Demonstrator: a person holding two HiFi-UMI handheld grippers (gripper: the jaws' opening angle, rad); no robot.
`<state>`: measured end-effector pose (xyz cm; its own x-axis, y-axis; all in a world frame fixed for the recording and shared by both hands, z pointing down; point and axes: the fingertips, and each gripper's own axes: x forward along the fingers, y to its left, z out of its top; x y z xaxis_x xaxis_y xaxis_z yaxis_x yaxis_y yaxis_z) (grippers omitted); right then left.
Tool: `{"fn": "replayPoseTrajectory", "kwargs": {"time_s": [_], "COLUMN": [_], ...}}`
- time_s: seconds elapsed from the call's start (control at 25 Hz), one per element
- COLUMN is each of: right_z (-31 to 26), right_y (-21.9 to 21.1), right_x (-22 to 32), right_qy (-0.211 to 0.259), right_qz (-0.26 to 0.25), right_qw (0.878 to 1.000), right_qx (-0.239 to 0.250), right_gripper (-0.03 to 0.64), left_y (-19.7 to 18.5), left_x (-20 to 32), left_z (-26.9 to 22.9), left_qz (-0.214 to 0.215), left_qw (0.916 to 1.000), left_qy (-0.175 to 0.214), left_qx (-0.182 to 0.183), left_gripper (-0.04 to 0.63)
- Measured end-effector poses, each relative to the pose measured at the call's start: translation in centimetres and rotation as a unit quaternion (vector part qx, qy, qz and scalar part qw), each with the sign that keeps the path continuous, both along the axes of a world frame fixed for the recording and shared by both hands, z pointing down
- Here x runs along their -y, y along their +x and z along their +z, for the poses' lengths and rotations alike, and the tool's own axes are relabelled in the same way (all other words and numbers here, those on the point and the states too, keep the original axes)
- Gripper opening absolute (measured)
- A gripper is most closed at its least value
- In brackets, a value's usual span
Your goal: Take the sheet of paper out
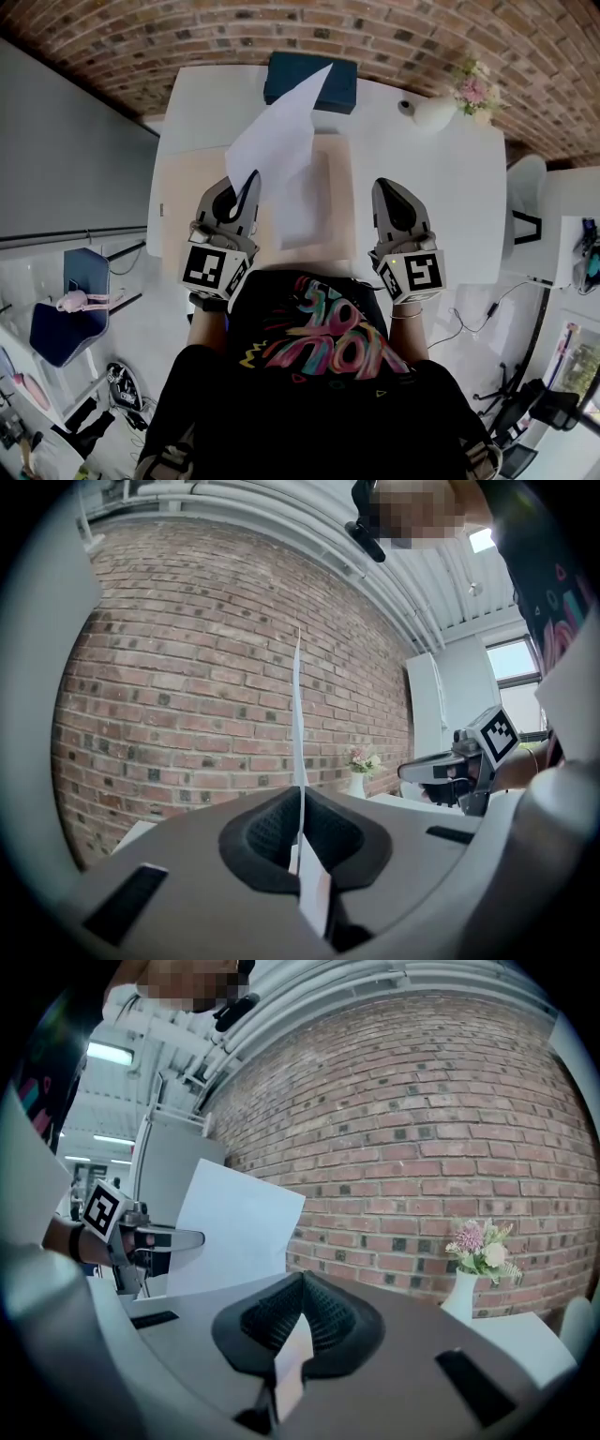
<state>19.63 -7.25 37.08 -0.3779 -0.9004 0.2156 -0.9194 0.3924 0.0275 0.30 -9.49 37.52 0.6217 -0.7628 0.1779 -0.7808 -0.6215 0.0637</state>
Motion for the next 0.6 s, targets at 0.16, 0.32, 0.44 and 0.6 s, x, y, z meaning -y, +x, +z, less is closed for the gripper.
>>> {"fn": "replayPoseTrajectory", "kwargs": {"time_s": [0.16,0.32,0.44,0.6], "right_z": [-0.35,0.0,0.04,0.18], "right_y": [-0.13,-0.06,-0.17,-0.19], "right_x": [0.11,-0.09,-0.13,-0.25], "right_qy": [0.005,0.0,0.0,-0.001], "right_qz": [0.006,0.004,0.003,0.003], "right_qw": [1.0,1.0,1.0,1.0], "right_qx": [0.009,0.001,0.001,0.002], "right_gripper": [0.018,0.018,0.018,0.018], "left_y": [-0.01,0.08,-0.07,-0.38], "left_x": [-0.06,0.23,0.45,0.29], "left_z": [0.09,-0.45,-0.86,-0.32], "left_qz": [0.001,-0.001,-0.006,-0.005], "left_qw": [1.0,0.9996,0.9989,0.9993], "left_qy": [-0.006,0.01,0.023,0.015], "left_qx": [-0.005,-0.027,-0.042,-0.035], "left_gripper": [0.023,0.023,0.023,0.023]}}
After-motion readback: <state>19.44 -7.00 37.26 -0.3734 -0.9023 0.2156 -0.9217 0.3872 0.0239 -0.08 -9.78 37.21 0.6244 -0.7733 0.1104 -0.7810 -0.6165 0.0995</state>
